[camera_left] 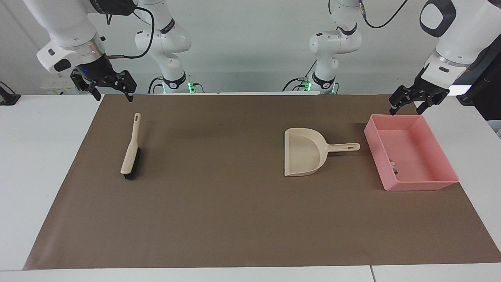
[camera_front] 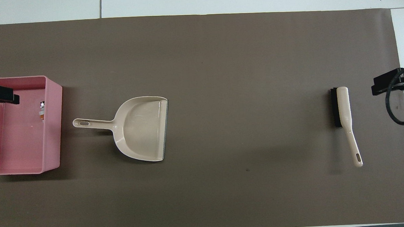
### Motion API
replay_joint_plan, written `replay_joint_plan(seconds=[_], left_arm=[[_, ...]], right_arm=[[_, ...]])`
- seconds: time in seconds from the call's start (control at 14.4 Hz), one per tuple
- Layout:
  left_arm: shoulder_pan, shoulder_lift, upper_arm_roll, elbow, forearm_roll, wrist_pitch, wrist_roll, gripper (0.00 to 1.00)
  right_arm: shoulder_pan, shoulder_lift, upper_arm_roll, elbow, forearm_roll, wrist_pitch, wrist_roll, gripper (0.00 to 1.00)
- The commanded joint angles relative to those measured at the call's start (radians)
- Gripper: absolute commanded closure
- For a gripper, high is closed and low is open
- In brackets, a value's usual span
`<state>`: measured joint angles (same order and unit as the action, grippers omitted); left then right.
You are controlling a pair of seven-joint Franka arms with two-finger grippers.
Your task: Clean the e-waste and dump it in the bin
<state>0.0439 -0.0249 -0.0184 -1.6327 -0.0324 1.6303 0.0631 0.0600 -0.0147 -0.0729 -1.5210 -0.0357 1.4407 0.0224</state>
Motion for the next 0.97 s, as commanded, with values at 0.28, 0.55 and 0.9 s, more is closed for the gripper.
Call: replay_joint_plan(seconds=[0.28, 0.55, 0.9], left_arm=[[0.005, -0.035, -0.002, -0.038, 0.02, -0.023, -0.011, 0.02], [0.005, -0.035, -0.002, -0.038, 0.02, -0.027, -0.013, 0.02], [0.005, -0.035, -0.002, -0.038, 0.02, -0.026, -0.011, 0.02]], right_arm=[[-0.006, -0.021, 0.005, -0.028, 0.0, 0.017, -0.018, 0.0], [-0.006, -0.021, 0.005, -0.03, 0.002, 0.017, -0.016, 0.0], [-0.009, -0.021, 0.005, -0.03, 0.022, 0.027, -0.01, 0.0]])
